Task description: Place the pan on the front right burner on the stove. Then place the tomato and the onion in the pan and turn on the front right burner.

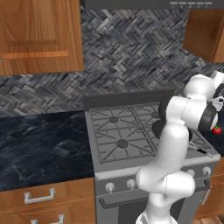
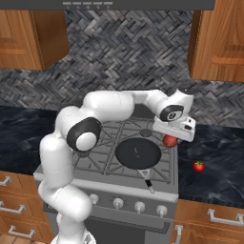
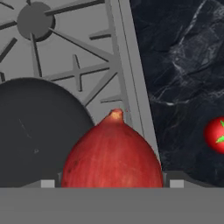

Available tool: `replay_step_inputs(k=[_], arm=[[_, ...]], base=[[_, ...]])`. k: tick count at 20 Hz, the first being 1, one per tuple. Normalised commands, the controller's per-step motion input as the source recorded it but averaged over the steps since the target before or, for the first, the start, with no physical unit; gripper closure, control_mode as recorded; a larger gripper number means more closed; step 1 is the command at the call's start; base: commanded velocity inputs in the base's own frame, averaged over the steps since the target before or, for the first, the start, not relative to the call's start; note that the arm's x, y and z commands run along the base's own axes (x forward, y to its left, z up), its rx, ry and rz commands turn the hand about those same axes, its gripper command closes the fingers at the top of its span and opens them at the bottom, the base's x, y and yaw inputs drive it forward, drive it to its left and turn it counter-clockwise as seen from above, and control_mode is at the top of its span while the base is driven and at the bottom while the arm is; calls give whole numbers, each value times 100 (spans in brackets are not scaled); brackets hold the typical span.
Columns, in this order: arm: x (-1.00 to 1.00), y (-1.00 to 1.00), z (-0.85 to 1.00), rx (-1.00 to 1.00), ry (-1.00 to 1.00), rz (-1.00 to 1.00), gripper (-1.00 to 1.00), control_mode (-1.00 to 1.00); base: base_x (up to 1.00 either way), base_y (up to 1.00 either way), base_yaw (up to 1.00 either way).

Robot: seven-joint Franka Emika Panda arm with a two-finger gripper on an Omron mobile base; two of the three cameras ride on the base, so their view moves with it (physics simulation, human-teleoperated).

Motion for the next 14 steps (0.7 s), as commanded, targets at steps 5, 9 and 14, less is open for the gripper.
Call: replay_step_inputs(k=[5, 9, 14], arm=[[-36, 74, 2, -4, -3, 0, 100, -100], [-26, 71, 11, -3, -2, 0, 100, -100], [-11, 70, 16, -3, -3, 0, 100, -100]], base=[[0, 0, 0], [0, 0, 0], [0, 0, 0]])
